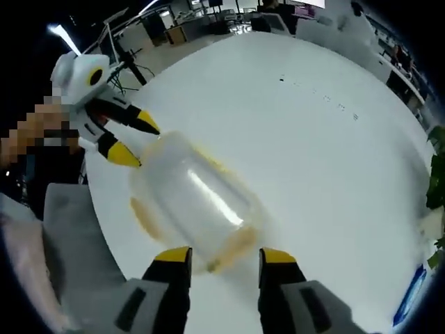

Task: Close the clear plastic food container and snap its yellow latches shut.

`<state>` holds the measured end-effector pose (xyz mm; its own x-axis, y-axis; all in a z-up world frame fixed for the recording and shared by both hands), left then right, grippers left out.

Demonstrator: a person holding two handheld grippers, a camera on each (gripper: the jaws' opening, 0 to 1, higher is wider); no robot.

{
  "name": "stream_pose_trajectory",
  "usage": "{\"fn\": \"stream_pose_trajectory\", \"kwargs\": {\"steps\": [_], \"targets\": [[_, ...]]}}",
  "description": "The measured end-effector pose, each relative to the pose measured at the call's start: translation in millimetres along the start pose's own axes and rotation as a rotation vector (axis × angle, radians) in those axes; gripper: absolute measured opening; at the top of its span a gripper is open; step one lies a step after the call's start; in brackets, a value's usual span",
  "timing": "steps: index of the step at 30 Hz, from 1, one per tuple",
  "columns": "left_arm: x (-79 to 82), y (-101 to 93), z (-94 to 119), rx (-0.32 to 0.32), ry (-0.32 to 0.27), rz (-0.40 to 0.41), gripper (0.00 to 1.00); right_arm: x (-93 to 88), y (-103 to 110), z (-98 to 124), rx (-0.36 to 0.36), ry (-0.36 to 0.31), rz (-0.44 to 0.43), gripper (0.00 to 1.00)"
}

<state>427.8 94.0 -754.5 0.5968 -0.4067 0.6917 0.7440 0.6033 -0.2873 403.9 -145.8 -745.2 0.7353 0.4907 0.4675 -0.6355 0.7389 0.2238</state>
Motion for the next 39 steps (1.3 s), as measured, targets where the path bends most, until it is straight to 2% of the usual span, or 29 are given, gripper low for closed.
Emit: {"fn": "stream_pose_trajectory", "kwargs": {"steps": [5,10,14,22,24,25,27,28,30,32,35,36,37,38,39], "targets": [[-2.6,-3.3,-4.5,-0.013,-0.028,0.086,0.34,-1.7,2.9,-2.3,0.023,-0.020,-0.064,0.35],[-3.5,-7.6,-7.9,-0.006,-0.044,0.123,0.33,-1.5,2.7,-5.8,0.055,-0.029,-0.117,0.34],[-4.5,-9.6,-8.4,0.008,-0.047,0.160,0.33,-0.5,3.2,-5.8,0.057,-0.018,-0.123,0.35],[-4.4,-14.4,-10.0,0.041,-0.053,0.165,0.32,1.9,2.3,-7.8,0.071,0.008,-0.123,0.33],[-4.6,-16.5,-10.1,0.068,-0.056,0.206,0.31,3.6,2.7,-8.7,0.068,0.024,-0.125,0.33],[-4.3,-18.0,-10.2,0.070,-0.055,0.198,0.31,3.4,3.4,-8.4,0.068,0.027,-0.125,0.33],[-3.3,-18.3,-10.7,0.078,-0.052,0.201,0.31,2.4,2.2,-11.4,0.083,0.008,-0.198,0.33],[-2.9,-17.9,-11.2,0.080,-0.048,0.202,0.31,1.1,1.1,-10.9,0.088,0.011,-0.205,0.33],[-3.8,-17.7,-12.0,0.088,-0.045,0.215,0.30,-0.4,0.0,-16.0,0.118,-0.033,-0.255,0.32],[-5.2,-19.4,-11.9,0.099,-0.054,0.215,0.30,-3.2,-2.1,-14.7,0.112,-0.032,-0.229,0.32],[-7.6,-16.0,-12.8,0.090,-0.071,0.240,0.29,-2.6,-0.9,-15.5,0.122,-0.039,-0.234,0.33],[-7.9,-15.8,-13.0,0.078,-0.070,0.271,0.29,-1.1,0.4,-15.7,0.121,-0.033,-0.231,0.34],[-11.3,-14.2,-9.3,0.074,-0.045,0.337,0.27,-1.1,1.9,-16.6,0.116,-0.011,-0.217,0.34],[-9.0,-14.6,-8.8,0.049,-0.067,0.336,0.27,0.0,3.7,-18.1,0.114,-0.009,-0.223,0.35],[-8.2,-14.6,-7.5,0.055,-0.061,0.283,0.27,-0.1,4.1,-18.8,0.114,-0.005,-0.220,0.36]]}}
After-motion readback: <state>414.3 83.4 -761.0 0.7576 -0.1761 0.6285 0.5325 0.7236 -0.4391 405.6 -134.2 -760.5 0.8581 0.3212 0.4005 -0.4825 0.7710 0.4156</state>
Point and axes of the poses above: the point that each gripper's makers call its tool centre point, and the gripper's own axes: z roughly backward along the fingers, y roughly to its left, x roughly out of its top, the point moved 8 cm from there along z, roughly backward along the fingers, and after that the axes turned 9 degrees about -y, right-handed, at the moved point
